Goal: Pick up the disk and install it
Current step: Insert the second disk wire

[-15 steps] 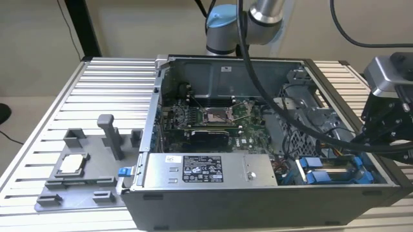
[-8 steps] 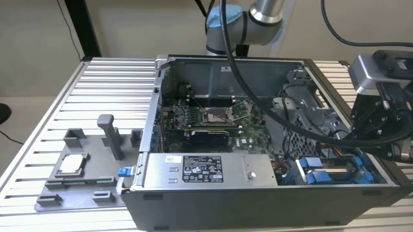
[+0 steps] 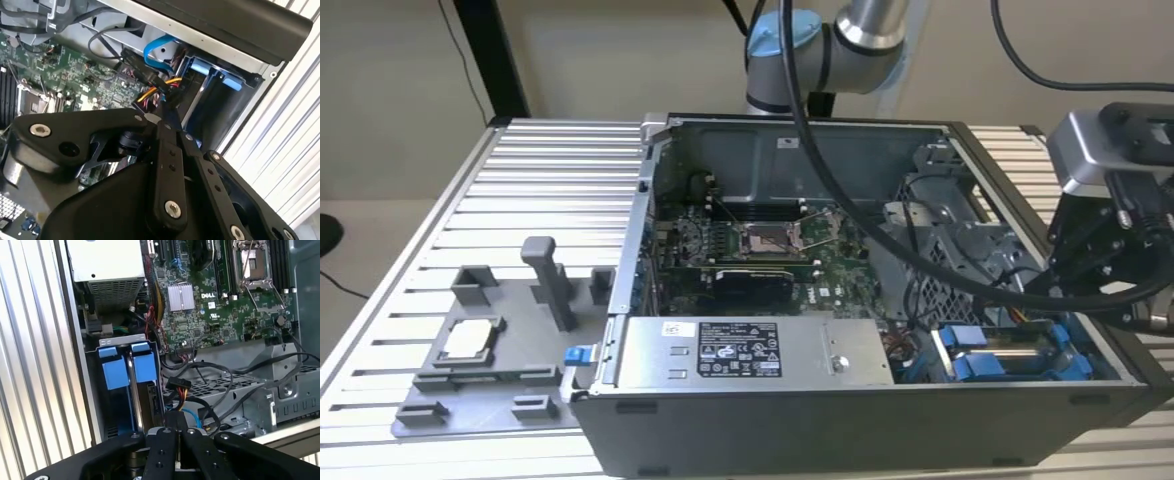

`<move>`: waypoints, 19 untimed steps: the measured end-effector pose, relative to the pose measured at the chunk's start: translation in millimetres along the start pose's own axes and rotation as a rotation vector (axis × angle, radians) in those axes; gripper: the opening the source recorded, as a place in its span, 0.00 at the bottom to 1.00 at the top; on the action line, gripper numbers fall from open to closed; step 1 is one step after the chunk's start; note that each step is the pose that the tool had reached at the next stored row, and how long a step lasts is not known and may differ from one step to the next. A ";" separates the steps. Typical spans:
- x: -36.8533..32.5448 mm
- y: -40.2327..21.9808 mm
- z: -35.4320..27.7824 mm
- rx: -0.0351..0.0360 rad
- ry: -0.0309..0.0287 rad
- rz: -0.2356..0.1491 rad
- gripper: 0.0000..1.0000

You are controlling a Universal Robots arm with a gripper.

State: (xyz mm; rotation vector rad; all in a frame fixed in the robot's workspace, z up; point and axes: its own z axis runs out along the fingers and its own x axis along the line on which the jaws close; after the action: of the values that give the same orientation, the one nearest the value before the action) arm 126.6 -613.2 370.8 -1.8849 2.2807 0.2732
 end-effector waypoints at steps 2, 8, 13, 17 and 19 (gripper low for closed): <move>2.8 -2.8 -0.8 -0.0021 -0.0015 0.000 1.00; 10.3 -8.7 -2.8 -0.0008 -0.0032 0.007 1.00; 13.0 -10.0 -3.4 0.0045 -0.0039 0.029 1.00; 13.6 -10.2 -3.0 0.0127 -0.0051 0.057 1.00; 13.6 -10.4 -2.9 0.0174 -0.0051 0.074 1.00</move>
State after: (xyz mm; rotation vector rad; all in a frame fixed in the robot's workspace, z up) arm 134.2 -628.7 370.0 -1.7919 2.3451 0.2668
